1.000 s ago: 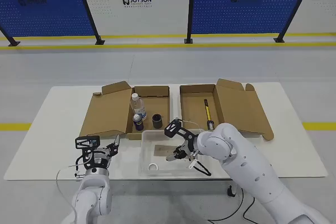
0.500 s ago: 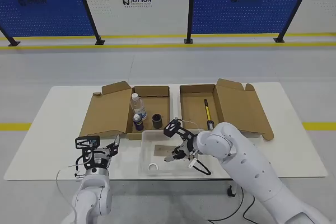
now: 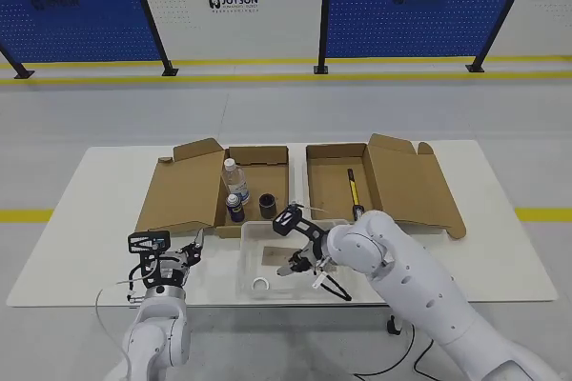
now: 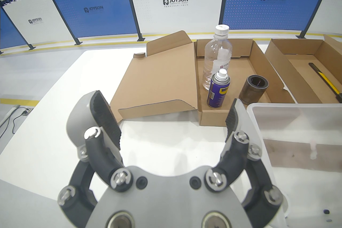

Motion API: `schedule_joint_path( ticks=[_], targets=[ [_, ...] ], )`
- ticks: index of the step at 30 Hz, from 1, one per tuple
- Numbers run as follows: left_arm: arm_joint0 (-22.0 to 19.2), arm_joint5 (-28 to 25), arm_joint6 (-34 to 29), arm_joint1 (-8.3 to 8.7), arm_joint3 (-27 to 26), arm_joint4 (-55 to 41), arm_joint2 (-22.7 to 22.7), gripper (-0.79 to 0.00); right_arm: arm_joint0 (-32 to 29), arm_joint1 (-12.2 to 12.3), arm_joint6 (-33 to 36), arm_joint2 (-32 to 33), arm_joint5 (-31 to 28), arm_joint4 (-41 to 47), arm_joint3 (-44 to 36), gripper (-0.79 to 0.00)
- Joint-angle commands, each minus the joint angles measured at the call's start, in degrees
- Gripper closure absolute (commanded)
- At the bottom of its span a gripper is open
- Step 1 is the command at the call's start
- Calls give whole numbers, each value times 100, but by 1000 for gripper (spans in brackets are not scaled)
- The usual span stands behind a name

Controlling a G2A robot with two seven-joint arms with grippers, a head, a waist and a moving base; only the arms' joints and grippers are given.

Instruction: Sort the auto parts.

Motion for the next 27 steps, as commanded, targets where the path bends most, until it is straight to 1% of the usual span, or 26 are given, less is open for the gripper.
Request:
schedule_joint_path(
  ticks=[1,4,5,6,7,8,12,14,16,17,21,24,27],
  targets=[
    [0,0,0,0,0,0,0,-785,102,-67,128,-205,228,-114,47,-785],
    [0,0,0,0,0,0,0,-785,296,-205,278,-533,553,-248,205,-785],
    [0,0,0,0,0,0,0,-785,352,-255,300,-624,659,-247,272,-606],
    [0,0,0,0,0,0,0,-785,414,-304,334,-709,755,-251,346,-391],
    [0,0,0,0,0,0,0,-785,475,-353,375,-789,836,-249,420,-354],
    [0,0,0,0,0,0,0,-785,535,-400,402,-862,900,-246,493,-336],
    [0,0,0,0,0,0,0,-785,739,-562,420,-1055,1053,-211,805,-314],
    [0,0,0,0,0,0,0,-785,819,-629,435,-1130,1043,-192,968,-305],
    [0,0,0,0,0,0,0,-785,905,-696,489,-1228,1010,-219,1119,-268],
    [0,0,0,0,0,0,0,-785,946,-734,504,-1275,989,-216,1192,-262],
    [0,0,0,0,0,0,0,-785,1112,-899,527,-1481,918,-243,1461,-256],
    [0,0,0,0,0,0,0,-785,1204,-1038,491,-1645,787,-210,1673,-271],
    [0,0,0,0,0,0,0,-785,1283,-1191,419,-1782,697,-125,1939,-268]
  ],
)
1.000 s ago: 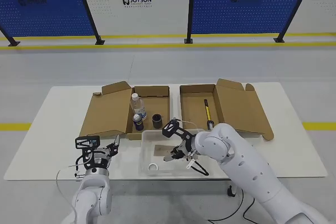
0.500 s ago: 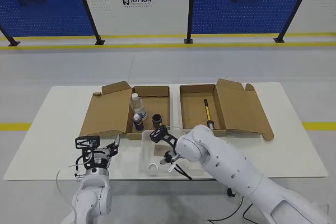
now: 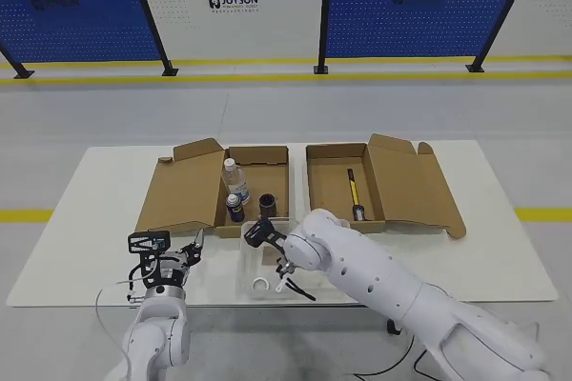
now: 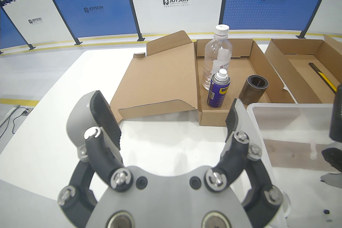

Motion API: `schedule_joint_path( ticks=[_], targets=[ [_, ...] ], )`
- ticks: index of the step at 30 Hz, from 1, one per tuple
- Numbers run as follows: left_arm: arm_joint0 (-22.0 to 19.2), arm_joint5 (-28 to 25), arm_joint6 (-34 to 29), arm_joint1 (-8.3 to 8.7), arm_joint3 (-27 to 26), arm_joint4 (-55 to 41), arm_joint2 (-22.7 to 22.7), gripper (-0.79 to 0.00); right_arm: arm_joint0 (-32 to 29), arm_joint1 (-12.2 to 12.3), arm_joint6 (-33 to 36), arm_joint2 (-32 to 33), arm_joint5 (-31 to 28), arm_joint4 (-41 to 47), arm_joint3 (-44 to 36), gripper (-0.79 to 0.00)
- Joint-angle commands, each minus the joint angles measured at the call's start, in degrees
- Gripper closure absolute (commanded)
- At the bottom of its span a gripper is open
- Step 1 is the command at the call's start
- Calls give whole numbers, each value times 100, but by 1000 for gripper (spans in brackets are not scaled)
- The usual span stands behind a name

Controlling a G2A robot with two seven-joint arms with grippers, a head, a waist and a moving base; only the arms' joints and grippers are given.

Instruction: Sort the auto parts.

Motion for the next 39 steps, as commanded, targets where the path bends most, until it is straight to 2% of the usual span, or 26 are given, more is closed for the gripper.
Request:
schedule_joint_path(
  ticks=[1,11,26,29,39],
  targets=[
    [0,0,0,0,0,0,0,-785,45,-92,-51,-77,-78,58,164,-268],
    [0,0,0,0,0,0,0,-785,171,-574,-472,-385,-610,382,1021,-289],
    [0,0,0,0,0,0,0,-785,296,-1082,-710,-582,-1041,441,2003,-289],
    [0,0,0,0,0,0,0,-785,311,-1160,-709,-604,-1060,416,2137,-308],
    [0,0,0,0,0,0,0,-785,399,-1322,-618,-494,-732,386,2535,-283]
  ],
)
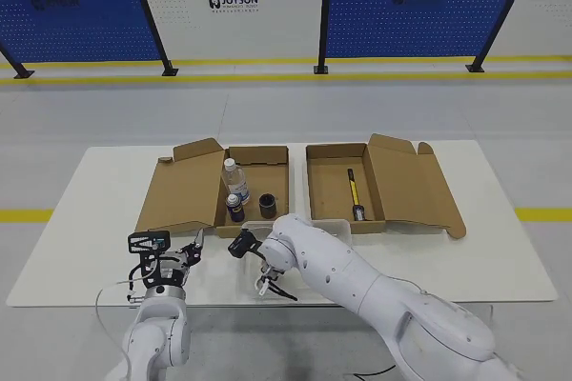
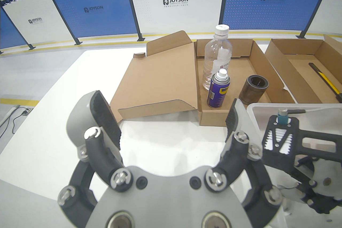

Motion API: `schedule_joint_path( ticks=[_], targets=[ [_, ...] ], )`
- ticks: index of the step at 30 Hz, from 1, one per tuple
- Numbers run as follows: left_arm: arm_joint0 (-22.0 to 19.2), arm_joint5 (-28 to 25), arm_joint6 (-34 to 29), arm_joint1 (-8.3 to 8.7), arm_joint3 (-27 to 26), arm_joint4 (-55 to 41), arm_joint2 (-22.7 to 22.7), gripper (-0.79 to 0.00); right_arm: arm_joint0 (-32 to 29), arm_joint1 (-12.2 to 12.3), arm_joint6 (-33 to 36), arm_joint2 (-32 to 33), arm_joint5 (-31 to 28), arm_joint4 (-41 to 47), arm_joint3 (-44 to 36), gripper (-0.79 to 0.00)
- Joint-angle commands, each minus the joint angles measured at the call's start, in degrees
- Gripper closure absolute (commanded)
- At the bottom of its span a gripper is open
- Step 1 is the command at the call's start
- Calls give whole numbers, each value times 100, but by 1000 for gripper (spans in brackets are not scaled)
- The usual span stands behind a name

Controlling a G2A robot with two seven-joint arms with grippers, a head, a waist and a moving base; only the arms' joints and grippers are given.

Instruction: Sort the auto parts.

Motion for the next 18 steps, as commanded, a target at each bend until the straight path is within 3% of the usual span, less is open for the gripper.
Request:
schedule_joint_path(
  ticks=[1,11,18],
  targets=[
    [0,0,0,0,0,0,0,-785,14,-6,42,57,115,25,64,-271],
    [0,0,0,0,0,0,0,-785,-19,-15,91,175,54,-90,13,-271],
    [0,0,0,0,0,0,0,-785,-72,-73,165,184,56,-166,123,-225]
  ],
)
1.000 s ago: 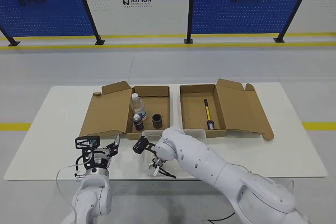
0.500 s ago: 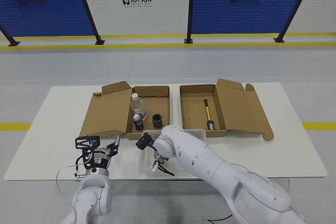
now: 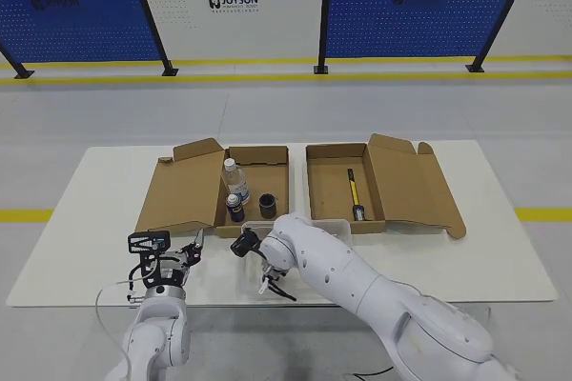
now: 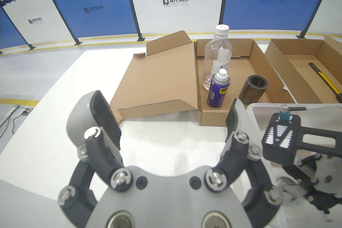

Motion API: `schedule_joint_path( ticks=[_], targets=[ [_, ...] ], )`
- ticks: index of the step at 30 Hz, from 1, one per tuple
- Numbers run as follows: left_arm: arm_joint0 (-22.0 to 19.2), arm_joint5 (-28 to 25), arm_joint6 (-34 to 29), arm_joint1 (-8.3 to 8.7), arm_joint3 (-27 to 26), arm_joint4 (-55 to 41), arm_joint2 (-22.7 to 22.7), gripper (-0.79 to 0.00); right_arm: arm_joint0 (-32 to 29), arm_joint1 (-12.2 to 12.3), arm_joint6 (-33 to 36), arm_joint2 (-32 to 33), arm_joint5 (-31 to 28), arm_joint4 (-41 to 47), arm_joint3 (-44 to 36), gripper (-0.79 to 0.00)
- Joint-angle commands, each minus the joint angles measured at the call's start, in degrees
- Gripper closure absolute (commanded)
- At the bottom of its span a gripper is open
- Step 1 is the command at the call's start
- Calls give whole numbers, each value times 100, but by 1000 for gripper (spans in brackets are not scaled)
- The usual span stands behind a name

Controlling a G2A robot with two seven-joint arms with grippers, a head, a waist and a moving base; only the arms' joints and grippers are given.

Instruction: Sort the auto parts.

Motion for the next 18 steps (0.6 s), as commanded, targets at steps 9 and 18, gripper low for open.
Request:
schedule_joint_path(
  ticks=[9,18],
  targets=[
    [0,0,0,0,0,0,0,-785,7,-85,-9,56,-66,-70,231,-169],
    [0,0,0,0,0,0,0,-785,35,-163,-59,145,-95,-68,386,0]
  ],
)
